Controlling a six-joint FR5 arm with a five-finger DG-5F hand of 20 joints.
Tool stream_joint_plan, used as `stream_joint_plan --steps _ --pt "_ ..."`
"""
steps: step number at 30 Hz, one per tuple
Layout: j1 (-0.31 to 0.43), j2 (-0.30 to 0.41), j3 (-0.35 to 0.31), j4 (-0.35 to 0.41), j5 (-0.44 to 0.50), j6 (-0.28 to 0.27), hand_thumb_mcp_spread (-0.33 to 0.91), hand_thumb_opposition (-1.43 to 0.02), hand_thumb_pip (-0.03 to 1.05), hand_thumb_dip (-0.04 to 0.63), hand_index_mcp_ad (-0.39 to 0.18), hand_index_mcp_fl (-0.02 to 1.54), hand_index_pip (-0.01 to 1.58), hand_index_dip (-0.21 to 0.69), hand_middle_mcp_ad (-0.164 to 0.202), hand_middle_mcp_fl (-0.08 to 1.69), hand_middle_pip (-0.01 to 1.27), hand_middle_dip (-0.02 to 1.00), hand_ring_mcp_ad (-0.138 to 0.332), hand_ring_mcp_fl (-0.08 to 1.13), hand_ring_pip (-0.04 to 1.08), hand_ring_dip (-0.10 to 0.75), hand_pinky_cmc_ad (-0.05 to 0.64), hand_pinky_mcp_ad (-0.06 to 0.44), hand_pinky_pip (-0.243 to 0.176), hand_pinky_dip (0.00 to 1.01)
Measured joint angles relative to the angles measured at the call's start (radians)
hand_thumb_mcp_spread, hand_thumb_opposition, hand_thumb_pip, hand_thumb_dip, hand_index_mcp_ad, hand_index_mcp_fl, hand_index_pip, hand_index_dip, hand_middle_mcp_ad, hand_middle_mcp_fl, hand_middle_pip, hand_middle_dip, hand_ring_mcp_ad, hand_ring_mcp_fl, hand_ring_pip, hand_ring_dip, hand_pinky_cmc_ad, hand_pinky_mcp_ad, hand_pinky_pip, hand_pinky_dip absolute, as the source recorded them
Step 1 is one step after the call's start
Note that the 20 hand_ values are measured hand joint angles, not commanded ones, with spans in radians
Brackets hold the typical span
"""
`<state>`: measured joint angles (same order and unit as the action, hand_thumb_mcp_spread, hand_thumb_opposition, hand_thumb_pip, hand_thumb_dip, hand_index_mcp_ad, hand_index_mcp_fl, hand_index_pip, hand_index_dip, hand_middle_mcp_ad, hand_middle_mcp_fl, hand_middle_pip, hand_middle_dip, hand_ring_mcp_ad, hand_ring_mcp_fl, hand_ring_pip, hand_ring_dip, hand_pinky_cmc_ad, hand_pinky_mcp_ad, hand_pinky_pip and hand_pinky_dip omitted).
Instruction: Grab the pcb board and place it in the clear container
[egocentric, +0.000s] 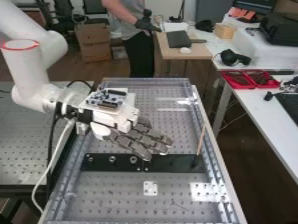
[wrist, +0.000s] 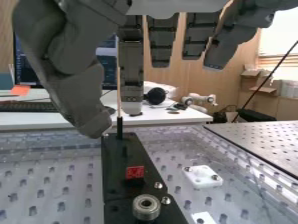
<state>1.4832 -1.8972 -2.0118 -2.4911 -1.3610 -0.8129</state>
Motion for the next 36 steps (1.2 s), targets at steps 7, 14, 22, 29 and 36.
stream_joint_plan --steps 7,14,22,29,36 --pt "-0.013 -0.039 0.022 0.018 -0.031 -0.012 0.40 -0.85 0.75 0.253 -0.016 0.02 1.51 0.031 0.063 0.06 0.12 0.11 0.122 0.00 0.09 -0.030 0.216 0.101 -0.073 0.40" --pt "-0.026 -0.071 0.037 0.050 -0.084 -0.026 0.43 -0.85 0.76 0.269 -0.019 0.01 1.54 0.047 0.061 0.06 0.12 0.12 0.119 0.01 0.09 -0.030 0.216 0.103 -0.073 0.39" --pt "-0.041 -0.090 0.031 0.121 -0.147 -0.037 0.43 -0.86 0.78 0.269 -0.021 -0.01 1.56 0.052 0.059 0.12 0.12 0.14 0.120 0.01 0.09 -0.031 0.234 0.103 -0.073 0.37" --pt "-0.055 -0.112 0.010 0.194 -0.149 -0.035 0.43 -0.86 0.80 0.269 -0.021 -0.01 1.56 0.052 0.059 0.12 0.12 0.14 0.120 0.01 0.09 -0.026 0.248 0.103 -0.073 0.37" --pt "-0.070 -0.138 0.007 0.203 -0.146 -0.049 0.43 -0.86 0.80 0.269 -0.017 -0.01 1.56 0.051 0.063 0.14 0.12 0.16 0.120 0.01 0.08 -0.021 0.262 0.103 -0.070 0.38"
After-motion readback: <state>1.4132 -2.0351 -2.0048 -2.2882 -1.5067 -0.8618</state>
